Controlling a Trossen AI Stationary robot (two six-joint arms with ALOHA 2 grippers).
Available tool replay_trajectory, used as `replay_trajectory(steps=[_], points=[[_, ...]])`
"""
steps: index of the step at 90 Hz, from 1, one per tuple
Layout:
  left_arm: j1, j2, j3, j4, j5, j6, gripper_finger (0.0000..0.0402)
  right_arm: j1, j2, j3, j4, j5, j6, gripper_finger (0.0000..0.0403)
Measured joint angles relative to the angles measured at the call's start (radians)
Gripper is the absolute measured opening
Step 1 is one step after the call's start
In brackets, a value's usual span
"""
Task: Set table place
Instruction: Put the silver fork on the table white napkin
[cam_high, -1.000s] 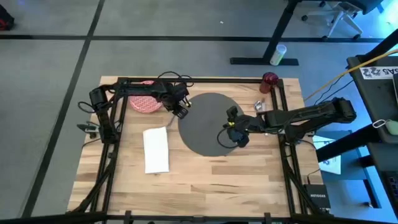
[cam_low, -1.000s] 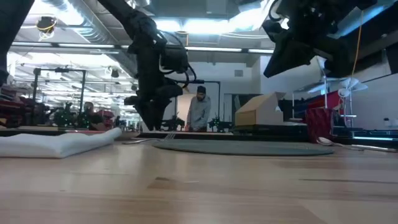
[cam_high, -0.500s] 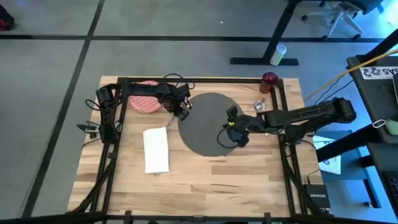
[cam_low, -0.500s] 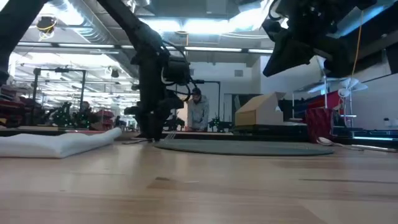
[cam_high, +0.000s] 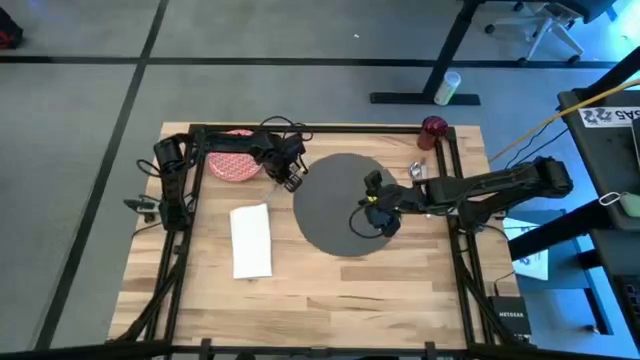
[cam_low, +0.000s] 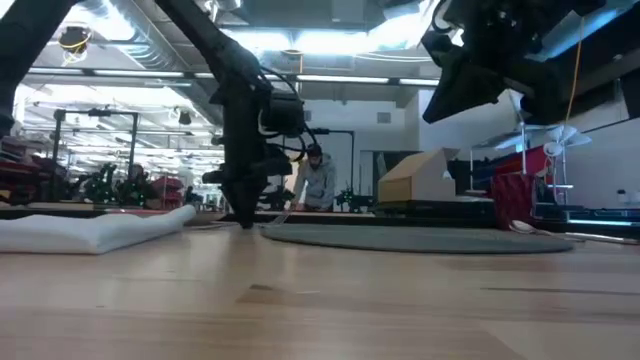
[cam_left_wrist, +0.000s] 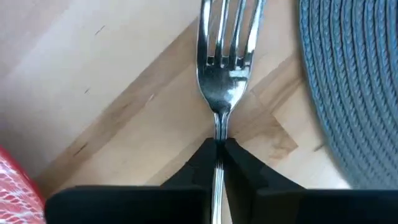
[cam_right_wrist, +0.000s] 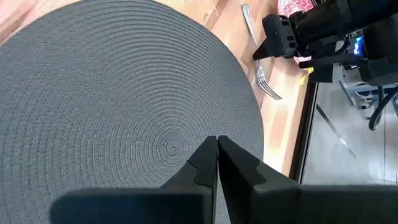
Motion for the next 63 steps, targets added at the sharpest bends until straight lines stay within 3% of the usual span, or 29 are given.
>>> replay_trajectory(steps=[28, 40, 53, 63], points=[[0.001, -0.055, 0.124, -0.174, 0.055, -0.005, 0.0001, 0.000, 0.000, 0.000, -0.001, 0.000, 0.000, 0.0000], [0.000, -0.082, 0.189, -0.238, 0.126, -0.009, 0.0001, 0.000, 0.000, 0.000, -0.001, 0.000, 0.000, 0.0000], [-0.014, -0.143, 0.198, -0.269, 0.218, -0.024, 0.0001, 0.000, 0.000, 0.000, -0.014, 0.000, 0.000, 0.0000], [-0.046, -0.203, 0.198, -0.317, 0.228, -0.032, 0.0001, 0.000, 0.000, 0.000, -0.028, 0.000, 0.000, 0.0000]])
